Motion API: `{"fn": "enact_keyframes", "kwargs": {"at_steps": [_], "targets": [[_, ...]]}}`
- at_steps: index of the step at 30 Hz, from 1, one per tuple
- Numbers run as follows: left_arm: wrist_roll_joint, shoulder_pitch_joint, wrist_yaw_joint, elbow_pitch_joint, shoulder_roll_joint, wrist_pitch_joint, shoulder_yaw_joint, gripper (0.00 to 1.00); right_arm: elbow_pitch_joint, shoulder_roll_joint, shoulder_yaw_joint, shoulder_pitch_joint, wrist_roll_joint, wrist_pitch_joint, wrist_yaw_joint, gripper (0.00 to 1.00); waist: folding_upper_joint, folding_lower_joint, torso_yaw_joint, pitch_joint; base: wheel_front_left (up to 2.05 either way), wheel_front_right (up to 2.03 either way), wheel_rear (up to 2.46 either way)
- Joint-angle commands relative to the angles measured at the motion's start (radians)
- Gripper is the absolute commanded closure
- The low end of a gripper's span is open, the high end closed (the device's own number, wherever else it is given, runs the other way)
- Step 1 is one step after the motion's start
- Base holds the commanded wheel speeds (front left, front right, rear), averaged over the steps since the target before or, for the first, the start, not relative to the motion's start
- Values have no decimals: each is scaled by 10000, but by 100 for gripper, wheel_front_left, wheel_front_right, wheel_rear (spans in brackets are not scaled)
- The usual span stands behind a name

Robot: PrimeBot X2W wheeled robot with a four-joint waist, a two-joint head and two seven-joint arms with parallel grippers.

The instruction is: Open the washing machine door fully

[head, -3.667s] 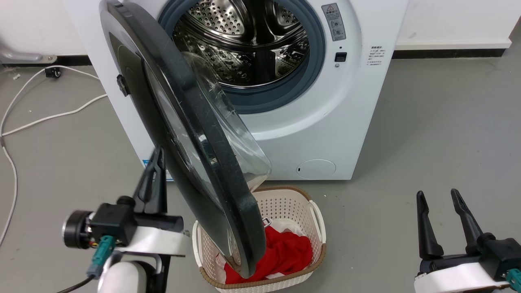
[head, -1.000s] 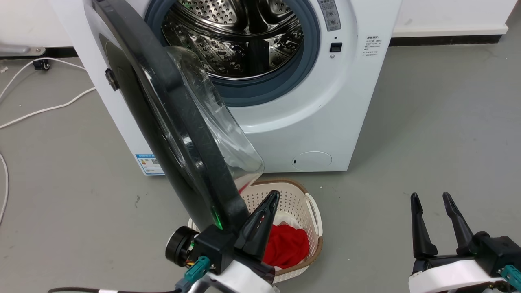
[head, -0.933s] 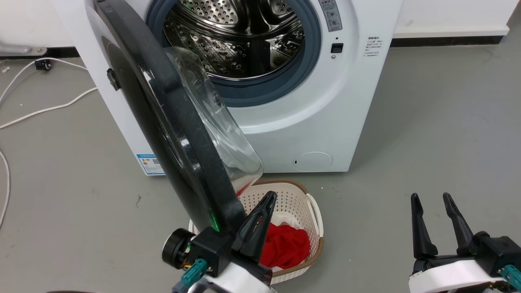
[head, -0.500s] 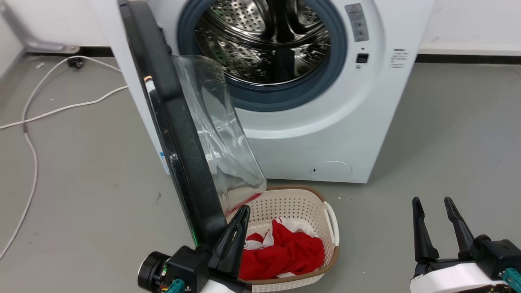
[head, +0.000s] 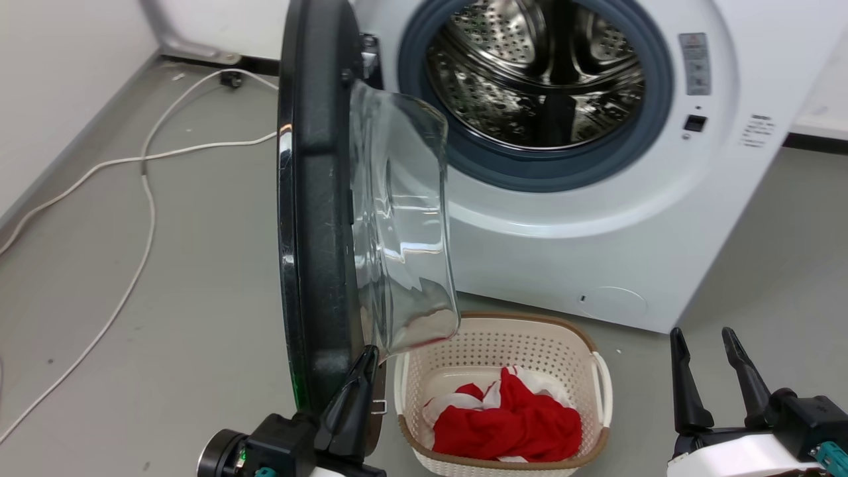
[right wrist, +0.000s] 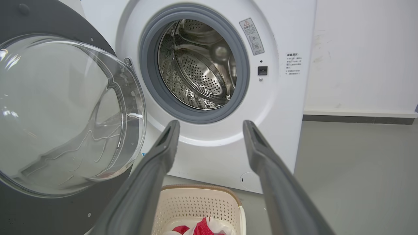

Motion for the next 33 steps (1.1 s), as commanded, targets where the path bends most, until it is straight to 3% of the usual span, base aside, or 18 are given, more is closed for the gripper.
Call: {"fn": "enact_keyframes", "kwargs": {"at_steps": [1, 14, 28, 33], "targets": [[-22, 141, 108, -1, 89, 43, 126, 100, 0, 14, 9, 59, 6, -17, -7, 0, 0, 0, 335, -40, 0, 0, 0], [-183, 109, 558, 237, 531, -103, 1014, 100, 72, 13, 75, -46, 120, -18, -5, 0, 0, 0, 1092, 5, 0, 0, 0], [-946, -887, 952, 1519, 1001, -799, 2802, 100, 12, 13, 37, -287, -19, 65, -5, 0, 0, 0, 769, 445, 0, 0, 0], [-1374, -1438, 944, 2152, 1407, -1010, 3640, 100, -73, 13, 12, -376, -108, 170, -5, 0, 0, 0, 643, 719, 0, 0, 0]]}}
